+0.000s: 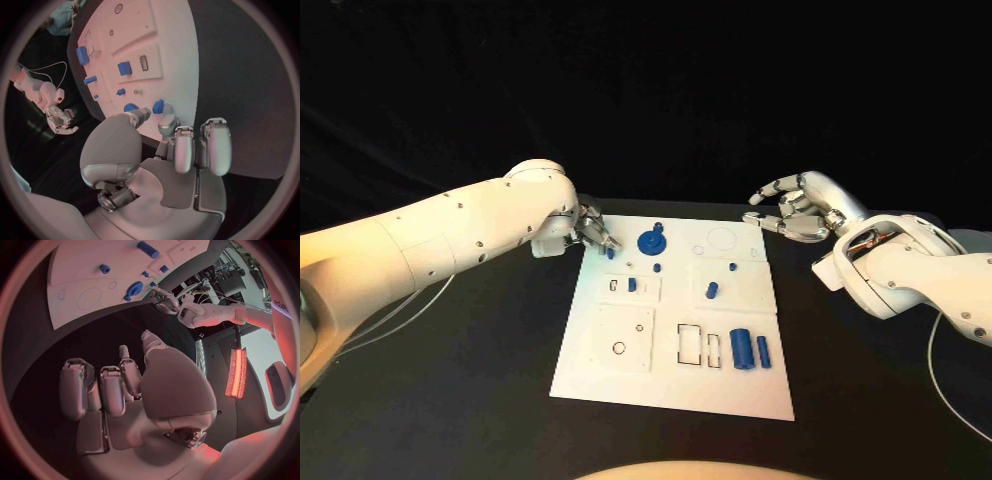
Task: Assemble the parts on the task board
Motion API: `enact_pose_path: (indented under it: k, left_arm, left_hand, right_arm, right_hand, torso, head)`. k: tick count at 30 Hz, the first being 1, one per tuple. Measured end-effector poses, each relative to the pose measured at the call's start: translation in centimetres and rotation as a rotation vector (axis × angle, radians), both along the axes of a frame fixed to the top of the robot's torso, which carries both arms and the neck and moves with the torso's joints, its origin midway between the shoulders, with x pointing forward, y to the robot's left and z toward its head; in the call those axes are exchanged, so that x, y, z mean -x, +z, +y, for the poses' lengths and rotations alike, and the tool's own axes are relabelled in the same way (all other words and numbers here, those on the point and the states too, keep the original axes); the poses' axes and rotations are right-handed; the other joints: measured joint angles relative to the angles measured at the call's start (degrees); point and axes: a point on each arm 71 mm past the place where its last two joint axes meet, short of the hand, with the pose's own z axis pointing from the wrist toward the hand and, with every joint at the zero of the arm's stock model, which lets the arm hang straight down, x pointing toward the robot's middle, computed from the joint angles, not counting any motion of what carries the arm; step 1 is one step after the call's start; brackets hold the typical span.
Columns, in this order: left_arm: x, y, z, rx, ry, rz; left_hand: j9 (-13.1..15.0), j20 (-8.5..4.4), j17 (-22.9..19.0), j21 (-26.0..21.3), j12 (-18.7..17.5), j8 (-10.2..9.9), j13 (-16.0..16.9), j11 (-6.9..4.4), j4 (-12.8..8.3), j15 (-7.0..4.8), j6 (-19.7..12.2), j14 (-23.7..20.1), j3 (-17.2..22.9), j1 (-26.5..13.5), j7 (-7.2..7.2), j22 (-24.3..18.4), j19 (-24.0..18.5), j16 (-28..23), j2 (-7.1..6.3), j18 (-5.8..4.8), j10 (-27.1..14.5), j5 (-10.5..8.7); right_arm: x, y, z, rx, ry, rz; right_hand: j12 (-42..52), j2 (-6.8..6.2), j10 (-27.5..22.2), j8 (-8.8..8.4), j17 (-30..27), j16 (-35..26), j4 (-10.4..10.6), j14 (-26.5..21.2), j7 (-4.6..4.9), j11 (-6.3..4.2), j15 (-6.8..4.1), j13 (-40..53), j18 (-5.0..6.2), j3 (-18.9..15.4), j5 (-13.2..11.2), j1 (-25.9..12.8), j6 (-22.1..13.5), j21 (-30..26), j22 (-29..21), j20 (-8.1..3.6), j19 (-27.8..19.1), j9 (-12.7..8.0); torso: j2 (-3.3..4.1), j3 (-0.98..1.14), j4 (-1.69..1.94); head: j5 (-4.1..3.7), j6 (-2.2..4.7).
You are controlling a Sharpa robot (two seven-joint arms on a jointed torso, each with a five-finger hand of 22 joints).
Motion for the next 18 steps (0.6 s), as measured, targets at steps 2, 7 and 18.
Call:
enact_pose_path:
  k: [2,7,18]
  left_arm:
    - [0.01,-0.01,-0.01,0.001,0.000,0.001]
    - [0.02,-0.02,-0.04,0.004,0.000,0.003]
    - [0.07,-0.03,-0.18,0.028,0.003,0.011]
  left_hand:
    - [0.0,0.00,0.0,0.0,0.0,0.0,0.0,0.00,0.0,0.00,0.2,0.0,0.0,0.4,0.19,0.0,0.0,0.0,-0.10,0.00,0.0,0.00]
    - [-0.2,0.00,0.0,0.0,0.0,0.0,0.0,0.00,-0.4,0.00,0.4,0.0,0.1,2.7,-0.01,0.0,0.0,0.0,1.04,0.00,0.0,0.00]
    - [-0.5,0.00,0.0,0.0,0.0,-0.1,-0.4,-0.41,-5.9,0.00,-0.2,0.0,7.3,11.2,0.00,0.0,0.0,0.0,3.41,0.00,-0.4,-0.26]
  right_arm:
    - [0.00,-0.01,0.00,0.000,0.000,0.000]
    - [-0.01,-0.02,0.00,0.000,0.000,0.001]
    - [-0.01,-0.06,0.03,0.000,0.001,0.002]
  right_hand:
    - [0.0,0.00,0.0,0.00,0.0,0.0,0.0,0.0,0.00,0.00,0.00,0.0,0.00,0.0,0.0,0.0,0.0,0.0,0.0,0.00,0.0,0.0]
    - [0.0,0.00,0.0,0.00,0.0,0.0,0.0,0.0,0.00,0.00,0.00,0.0,0.00,0.0,0.0,0.0,0.0,-0.2,0.0,0.00,0.0,0.0]
    - [0.0,0.00,0.0,0.00,0.0,0.0,0.0,0.0,0.00,0.00,0.00,0.0,0.00,0.0,0.0,0.0,0.0,-0.2,0.0,0.00,0.0,0.0]
  torso:
    - [0.00,0.00,0.00]
    - [-0.01,0.00,0.00]
    - [-0.01,0.01,-0.02]
  head:
    - [0.03,-0.02]
    - [0.04,-0.04]
    - [0.01,-0.10]
